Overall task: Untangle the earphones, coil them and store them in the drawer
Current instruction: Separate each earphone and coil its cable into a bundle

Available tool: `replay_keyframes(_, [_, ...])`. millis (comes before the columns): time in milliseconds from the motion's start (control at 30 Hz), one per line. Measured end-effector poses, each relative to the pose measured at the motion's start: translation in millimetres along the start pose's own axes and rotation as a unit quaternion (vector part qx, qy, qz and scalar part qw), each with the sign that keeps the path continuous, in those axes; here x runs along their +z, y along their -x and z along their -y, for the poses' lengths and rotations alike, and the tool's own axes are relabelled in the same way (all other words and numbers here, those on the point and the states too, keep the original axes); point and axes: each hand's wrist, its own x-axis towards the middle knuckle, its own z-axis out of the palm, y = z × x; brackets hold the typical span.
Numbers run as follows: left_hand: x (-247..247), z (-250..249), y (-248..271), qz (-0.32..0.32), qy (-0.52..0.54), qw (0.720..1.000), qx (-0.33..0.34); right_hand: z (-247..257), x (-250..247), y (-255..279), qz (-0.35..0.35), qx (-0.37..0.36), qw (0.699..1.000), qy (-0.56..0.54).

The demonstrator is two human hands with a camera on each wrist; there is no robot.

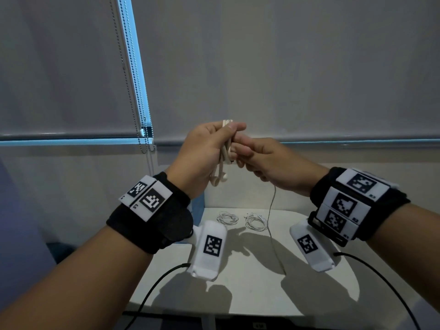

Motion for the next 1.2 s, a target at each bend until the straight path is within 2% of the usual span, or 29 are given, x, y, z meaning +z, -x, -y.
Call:
replay_keyframes(167, [2.5,-1.5,-1.0,-0.072,0.020,0.997,0.021,1.5,5.0,0.0,0.019,0.014,0.999,0.040])
replay_keyframes(267, [0.2,-1.5,-2.2,-0.100,-0.027,0.994,0.027,8.6,6.4,2.1,0.038,0.002,0.994,0.103])
replay_keyframes(433, [-4.6,5.8,2.7,-0.056,-0.231,0.970,0.054,25.0,-0.4,5.1,0.089,-0.017,0.981,0.173])
replay_keyframes(567, [-10.0,15.7,3.8,-0.004,-0.255,0.966,0.036,33.7,-17.9,1.4,0.015,-0.042,0.975,0.218])
replay_keyframes(633, [-11.2,18.5,5.8,0.022,-0.239,0.970,0.025,33.0,-28.3,-0.4,-0.020,-0.045,0.973,0.226])
replay_keyframes(733, [-8.7,18.5,9.3,0.055,-0.195,0.979,0.007,22.4,-35.0,-1.4,-0.027,-0.053,0.973,0.224])
replay_keyframes(900, [-5.3,11.0,11.7,0.099,-0.109,0.989,-0.032,-5.1,-30.4,3.3,-0.077,-0.047,0.981,0.169])
replay_keyframes(1033, [-7.5,5.5,11.2,0.082,-0.034,0.996,-0.017,-29.3,-10.9,11.7,-0.088,-0.025,0.983,0.156])
replay_keyframes(1200, [-12.1,7.7,4.8,0.001,0.054,0.999,-0.005,-29.2,12.8,19.4,-0.064,-0.011,0.987,0.150])
